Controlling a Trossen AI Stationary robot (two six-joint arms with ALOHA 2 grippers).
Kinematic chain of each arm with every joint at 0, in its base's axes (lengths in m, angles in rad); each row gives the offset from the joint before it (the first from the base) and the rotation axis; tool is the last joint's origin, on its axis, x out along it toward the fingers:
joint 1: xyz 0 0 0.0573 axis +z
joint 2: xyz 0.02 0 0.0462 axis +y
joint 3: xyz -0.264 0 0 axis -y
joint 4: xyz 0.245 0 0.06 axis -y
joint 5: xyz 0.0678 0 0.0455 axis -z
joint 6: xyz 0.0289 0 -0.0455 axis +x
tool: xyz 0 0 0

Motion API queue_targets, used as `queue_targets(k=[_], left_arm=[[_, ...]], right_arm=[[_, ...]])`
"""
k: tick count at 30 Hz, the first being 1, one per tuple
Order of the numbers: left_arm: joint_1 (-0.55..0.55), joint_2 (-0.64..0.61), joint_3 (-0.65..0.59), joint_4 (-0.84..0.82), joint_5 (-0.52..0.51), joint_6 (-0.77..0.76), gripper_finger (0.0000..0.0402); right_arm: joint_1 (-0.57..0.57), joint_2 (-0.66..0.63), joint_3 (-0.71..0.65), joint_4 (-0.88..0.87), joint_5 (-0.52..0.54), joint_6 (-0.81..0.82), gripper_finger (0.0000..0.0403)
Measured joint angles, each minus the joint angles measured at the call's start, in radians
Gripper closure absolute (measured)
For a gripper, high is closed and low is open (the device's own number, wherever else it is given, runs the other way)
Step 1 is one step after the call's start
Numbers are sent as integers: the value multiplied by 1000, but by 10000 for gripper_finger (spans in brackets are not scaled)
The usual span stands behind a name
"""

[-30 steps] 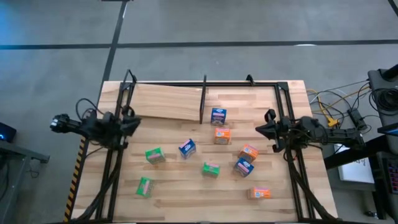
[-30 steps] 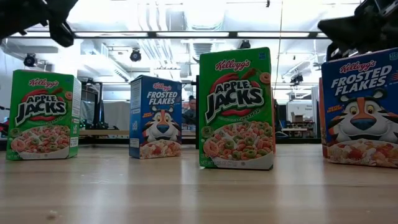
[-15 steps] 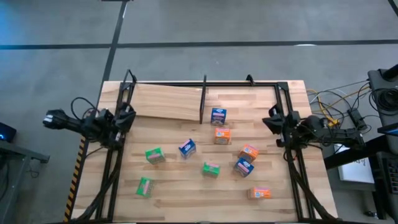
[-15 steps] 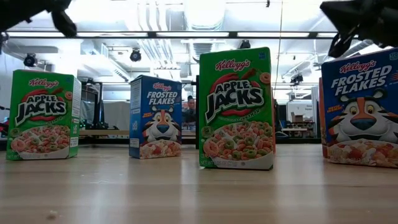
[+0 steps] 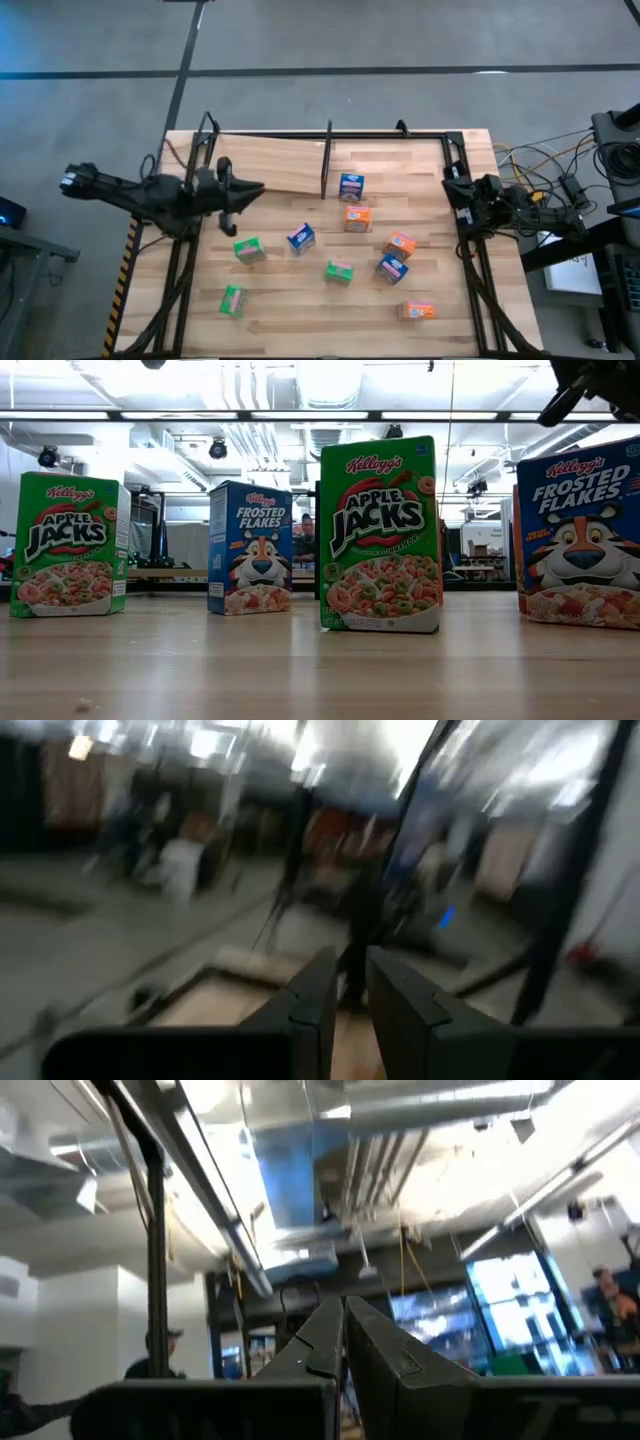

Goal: Stack cereal on shelf
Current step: Put the top left green cereal box on the shelf

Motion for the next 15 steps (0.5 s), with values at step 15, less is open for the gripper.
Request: queue_targets(k=[15], left_arm=[[0,206,343,-932,74,-497,361]], right_arm=[[0,2,85,-86,40,-116,394]])
